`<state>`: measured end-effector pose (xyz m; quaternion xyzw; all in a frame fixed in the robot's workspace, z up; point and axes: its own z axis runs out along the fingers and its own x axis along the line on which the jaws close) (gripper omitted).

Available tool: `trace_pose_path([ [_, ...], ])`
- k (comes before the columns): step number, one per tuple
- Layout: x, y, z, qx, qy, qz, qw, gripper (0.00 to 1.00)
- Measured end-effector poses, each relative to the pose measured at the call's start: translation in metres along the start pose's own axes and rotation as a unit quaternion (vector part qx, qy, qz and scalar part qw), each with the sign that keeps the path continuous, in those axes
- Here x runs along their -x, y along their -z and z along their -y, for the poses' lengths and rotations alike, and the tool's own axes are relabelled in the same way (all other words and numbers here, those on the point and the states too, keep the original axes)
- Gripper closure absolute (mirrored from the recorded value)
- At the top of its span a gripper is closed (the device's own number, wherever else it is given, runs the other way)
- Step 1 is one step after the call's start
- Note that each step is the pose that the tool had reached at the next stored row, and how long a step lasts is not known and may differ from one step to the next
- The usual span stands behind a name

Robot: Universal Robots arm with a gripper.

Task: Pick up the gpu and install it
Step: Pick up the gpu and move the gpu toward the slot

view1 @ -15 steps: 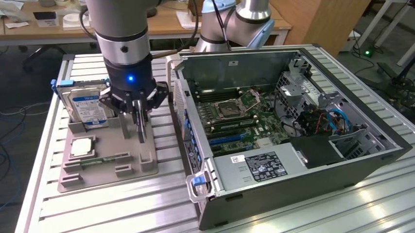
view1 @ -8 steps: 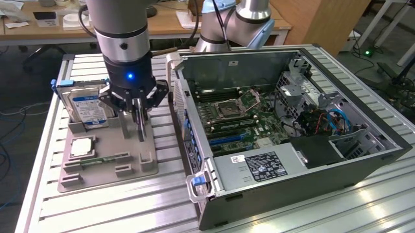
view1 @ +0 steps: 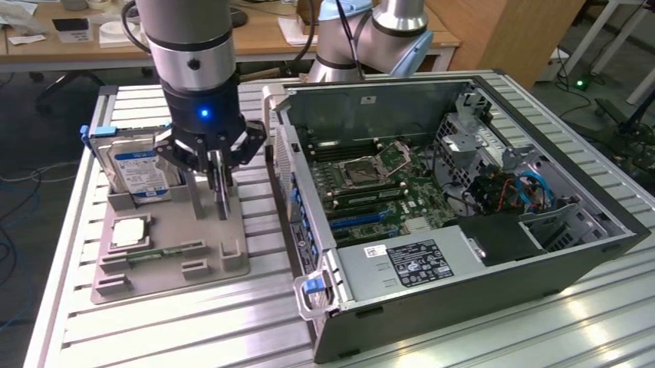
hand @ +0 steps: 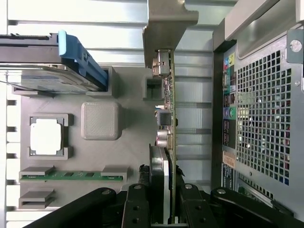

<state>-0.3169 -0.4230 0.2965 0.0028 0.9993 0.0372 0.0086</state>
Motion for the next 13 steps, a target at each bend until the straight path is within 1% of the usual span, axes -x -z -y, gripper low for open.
trace_pose_path([
  [9, 0.0, 0.0109, -0.0008, 0.0, 0.0, 0.0, 1.0, 0.71],
  [13, 0.0, 0.0139, -0.001, 0.0, 0.0, 0.0, 1.0, 0.71],
])
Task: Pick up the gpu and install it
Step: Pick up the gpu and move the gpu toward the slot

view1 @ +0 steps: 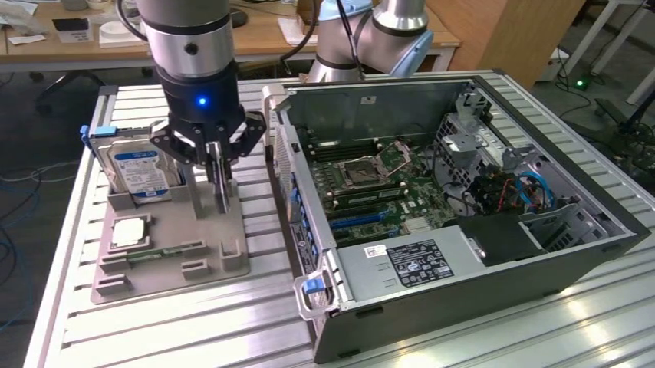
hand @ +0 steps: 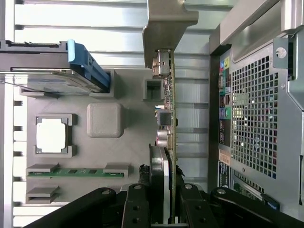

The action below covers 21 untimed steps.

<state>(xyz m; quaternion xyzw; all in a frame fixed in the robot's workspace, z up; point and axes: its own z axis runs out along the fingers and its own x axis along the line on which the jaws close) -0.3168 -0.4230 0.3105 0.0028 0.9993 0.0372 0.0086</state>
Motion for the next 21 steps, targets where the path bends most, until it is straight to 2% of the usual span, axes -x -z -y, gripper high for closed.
trace_pose_path([
  [12, 0.0, 0.0078, -0.0006, 0.0, 0.0, 0.0, 1.0, 0.71],
  [14, 0.0, 0.0147, -0.0011, 0.0, 0.0, 0.0, 1.0, 0.71],
  [21, 0.0, 0.0195, -0.0015, 0.0, 0.0, 0.0, 1.0, 0.71],
])
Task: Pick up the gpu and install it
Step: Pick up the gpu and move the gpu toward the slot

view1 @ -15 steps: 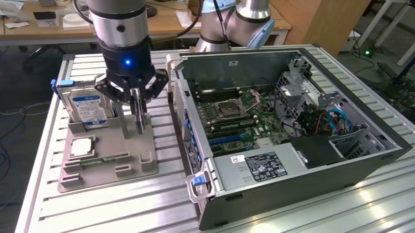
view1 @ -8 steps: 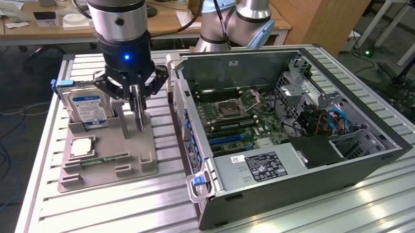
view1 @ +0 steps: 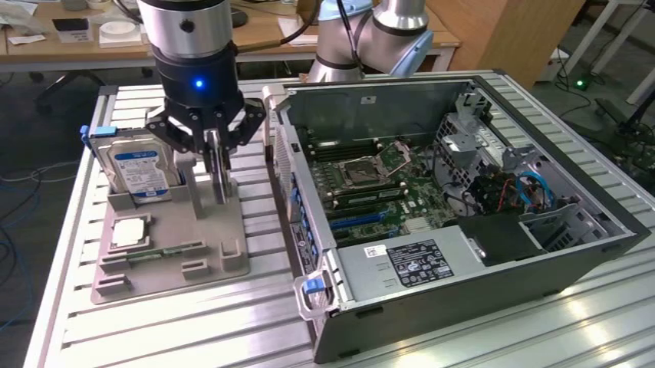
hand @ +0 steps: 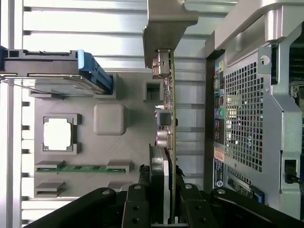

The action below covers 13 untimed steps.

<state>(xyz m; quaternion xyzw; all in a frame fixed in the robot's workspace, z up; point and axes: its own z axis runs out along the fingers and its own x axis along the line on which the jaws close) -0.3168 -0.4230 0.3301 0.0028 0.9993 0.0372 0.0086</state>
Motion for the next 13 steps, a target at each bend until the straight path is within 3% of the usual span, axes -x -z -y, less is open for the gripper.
trace_pose_path([
  [13, 0.0, 0.0115, -0.0009, 0.0, 0.0, 0.0, 1.0, 0.71],
])
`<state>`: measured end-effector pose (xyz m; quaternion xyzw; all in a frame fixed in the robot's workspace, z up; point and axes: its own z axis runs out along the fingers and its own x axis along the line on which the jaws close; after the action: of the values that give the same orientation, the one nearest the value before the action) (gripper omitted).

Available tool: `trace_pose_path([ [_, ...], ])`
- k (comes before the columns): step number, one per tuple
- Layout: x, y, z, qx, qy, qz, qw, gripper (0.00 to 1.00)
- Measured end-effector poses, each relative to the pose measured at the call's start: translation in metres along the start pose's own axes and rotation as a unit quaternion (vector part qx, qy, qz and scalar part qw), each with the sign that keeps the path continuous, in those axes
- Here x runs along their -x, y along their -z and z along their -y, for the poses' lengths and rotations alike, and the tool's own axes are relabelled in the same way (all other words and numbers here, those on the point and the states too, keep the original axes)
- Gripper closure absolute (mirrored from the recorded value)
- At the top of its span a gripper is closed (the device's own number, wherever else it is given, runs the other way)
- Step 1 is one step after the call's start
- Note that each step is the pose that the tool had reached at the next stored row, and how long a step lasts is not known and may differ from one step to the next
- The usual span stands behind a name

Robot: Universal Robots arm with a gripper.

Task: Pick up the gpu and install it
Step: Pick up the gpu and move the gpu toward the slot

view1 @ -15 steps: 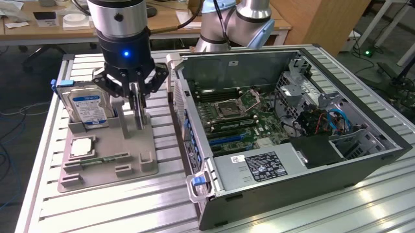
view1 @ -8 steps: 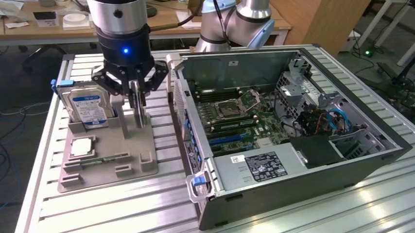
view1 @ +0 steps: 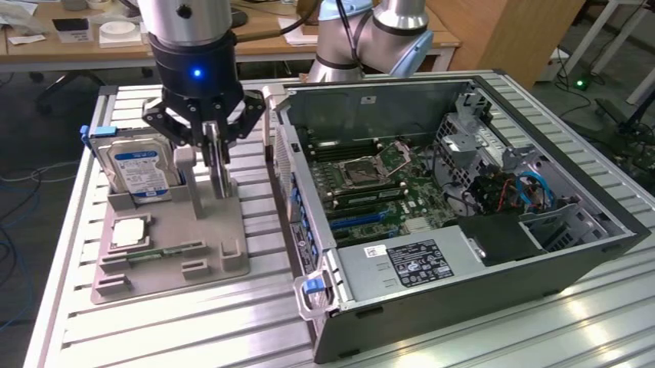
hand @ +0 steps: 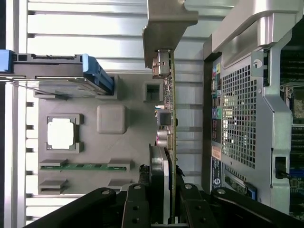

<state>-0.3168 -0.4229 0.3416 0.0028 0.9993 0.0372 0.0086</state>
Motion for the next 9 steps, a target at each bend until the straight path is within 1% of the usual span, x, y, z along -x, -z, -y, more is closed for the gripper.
trace_pose_path([
  [9, 0.0001, 0.0069, -0.0005, 0.0, 0.0, 0.0, 1.0, 0.71],
])
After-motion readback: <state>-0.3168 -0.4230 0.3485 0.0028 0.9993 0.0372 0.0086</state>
